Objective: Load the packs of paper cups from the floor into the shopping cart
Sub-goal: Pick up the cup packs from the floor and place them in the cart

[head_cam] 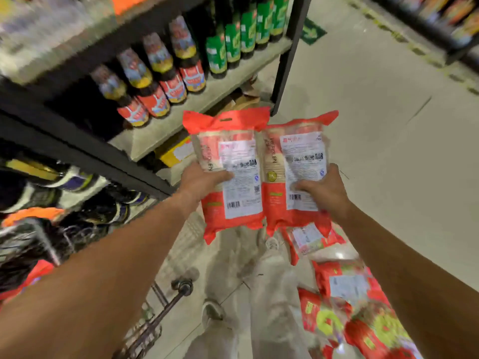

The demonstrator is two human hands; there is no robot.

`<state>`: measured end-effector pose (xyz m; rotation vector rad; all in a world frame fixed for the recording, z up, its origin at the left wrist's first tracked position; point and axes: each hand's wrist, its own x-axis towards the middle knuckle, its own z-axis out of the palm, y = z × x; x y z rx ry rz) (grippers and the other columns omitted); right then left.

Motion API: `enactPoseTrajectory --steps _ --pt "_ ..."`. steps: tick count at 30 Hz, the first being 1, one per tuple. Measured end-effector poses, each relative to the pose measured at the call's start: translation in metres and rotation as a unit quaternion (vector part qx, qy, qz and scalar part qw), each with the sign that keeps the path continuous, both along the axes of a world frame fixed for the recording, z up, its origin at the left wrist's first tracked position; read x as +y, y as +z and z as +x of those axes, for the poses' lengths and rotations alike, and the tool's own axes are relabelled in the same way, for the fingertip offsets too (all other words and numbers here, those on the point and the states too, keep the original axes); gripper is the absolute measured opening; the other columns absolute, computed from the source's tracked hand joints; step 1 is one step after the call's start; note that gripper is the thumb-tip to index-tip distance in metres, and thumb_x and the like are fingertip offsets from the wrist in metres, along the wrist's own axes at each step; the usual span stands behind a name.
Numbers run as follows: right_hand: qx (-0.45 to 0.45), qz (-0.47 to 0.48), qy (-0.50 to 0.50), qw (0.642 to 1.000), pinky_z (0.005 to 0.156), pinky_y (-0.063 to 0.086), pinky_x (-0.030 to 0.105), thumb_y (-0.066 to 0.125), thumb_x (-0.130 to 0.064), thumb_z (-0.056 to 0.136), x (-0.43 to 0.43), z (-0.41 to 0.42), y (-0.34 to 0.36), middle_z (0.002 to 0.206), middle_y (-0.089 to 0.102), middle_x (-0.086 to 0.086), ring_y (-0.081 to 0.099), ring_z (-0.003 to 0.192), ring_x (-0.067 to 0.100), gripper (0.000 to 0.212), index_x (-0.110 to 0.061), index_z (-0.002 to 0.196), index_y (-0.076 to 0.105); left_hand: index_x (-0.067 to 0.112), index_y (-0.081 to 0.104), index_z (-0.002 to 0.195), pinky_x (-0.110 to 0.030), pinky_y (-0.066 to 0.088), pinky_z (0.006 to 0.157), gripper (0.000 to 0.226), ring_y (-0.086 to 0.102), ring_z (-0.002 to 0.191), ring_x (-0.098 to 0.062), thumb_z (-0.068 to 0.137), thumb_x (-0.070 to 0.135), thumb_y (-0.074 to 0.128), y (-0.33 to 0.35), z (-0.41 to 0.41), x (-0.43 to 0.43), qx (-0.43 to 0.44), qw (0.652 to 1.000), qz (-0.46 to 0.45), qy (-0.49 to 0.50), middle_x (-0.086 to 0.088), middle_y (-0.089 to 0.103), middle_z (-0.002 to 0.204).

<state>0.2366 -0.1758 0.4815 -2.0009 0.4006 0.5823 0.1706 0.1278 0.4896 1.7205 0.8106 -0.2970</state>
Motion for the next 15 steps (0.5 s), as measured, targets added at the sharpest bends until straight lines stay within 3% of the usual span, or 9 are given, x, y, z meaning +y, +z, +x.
enactPoseTrajectory --steps 3,6,7,11,13,15 --pt "-0.028 0.019 0.011 0.999 0.076 0.064 0.046 0.093 -0.029 0.052 -0.003 -0.035 0.111 0.102 0.077 0.005 0.077 0.084 0.019 0.075 -0.010 0.117 0.061 0.019 0.072 0.116 -0.043 0.060 0.092 0.072 0.076 0.098 -0.019 0.052 0.043 0.097 0.117 -0.032 0.014 -0.047 0.998 0.010 -0.030 0.003 0.079 0.106" --pt "-0.063 0.079 0.038 0.994 0.078 0.064 0.047 0.088 -0.019 0.060 0.020 -0.074 0.204 0.098 0.078 0.008 0.077 0.084 0.025 0.055 -0.010 0.111 0.068 0.025 0.072 0.107 -0.018 0.057 0.077 0.049 0.074 0.085 0.000 0.065 0.037 0.094 0.229 -0.081 0.033 -0.075 0.996 0.041 -0.037 0.016 0.077 0.092" --pt "-0.073 0.099 0.052 0.991 0.076 0.063 0.043 0.087 -0.017 0.061 0.034 -0.087 0.231 0.096 0.079 0.008 0.077 0.083 0.025 0.051 -0.010 0.108 0.069 0.025 0.073 0.104 -0.015 0.056 0.072 0.042 0.074 0.082 0.002 0.068 0.030 0.093 0.257 -0.101 0.041 -0.080 0.995 0.051 -0.030 0.017 0.076 0.088" --pt "-0.077 0.216 0.091 0.969 0.054 0.056 0.021 0.086 -0.005 0.063 0.101 -0.137 0.299 0.086 0.075 0.006 0.075 0.074 0.017 0.041 -0.010 0.098 0.066 0.021 0.074 0.103 -0.039 0.059 0.091 0.046 0.075 0.088 -0.015 0.062 0.031 0.095 0.340 -0.188 0.089 -0.080 0.990 0.107 0.055 0.000 0.081 0.099" --pt "-0.058 0.260 0.131 0.955 0.063 0.060 0.032 0.086 -0.014 0.053 0.135 -0.154 0.306 0.088 0.077 0.006 0.076 0.077 0.020 0.056 -0.007 0.105 0.067 0.021 0.075 0.099 -0.042 0.059 0.086 0.054 0.076 0.085 -0.021 0.054 0.044 0.095 0.369 -0.230 0.108 -0.066 0.983 0.138 0.101 -0.003 0.081 0.096" --pt "-0.020 0.299 0.169 0.939 0.073 0.063 0.044 0.088 -0.008 0.055 0.169 -0.177 0.309 0.088 0.079 0.005 0.077 0.078 0.022 0.053 -0.009 0.105 0.071 0.021 0.073 0.098 -0.040 0.060 0.080 0.051 0.076 0.084 -0.022 0.056 0.042 0.095 0.388 -0.278 0.122 -0.054 0.974 0.148 0.162 -0.001 0.080 0.093"
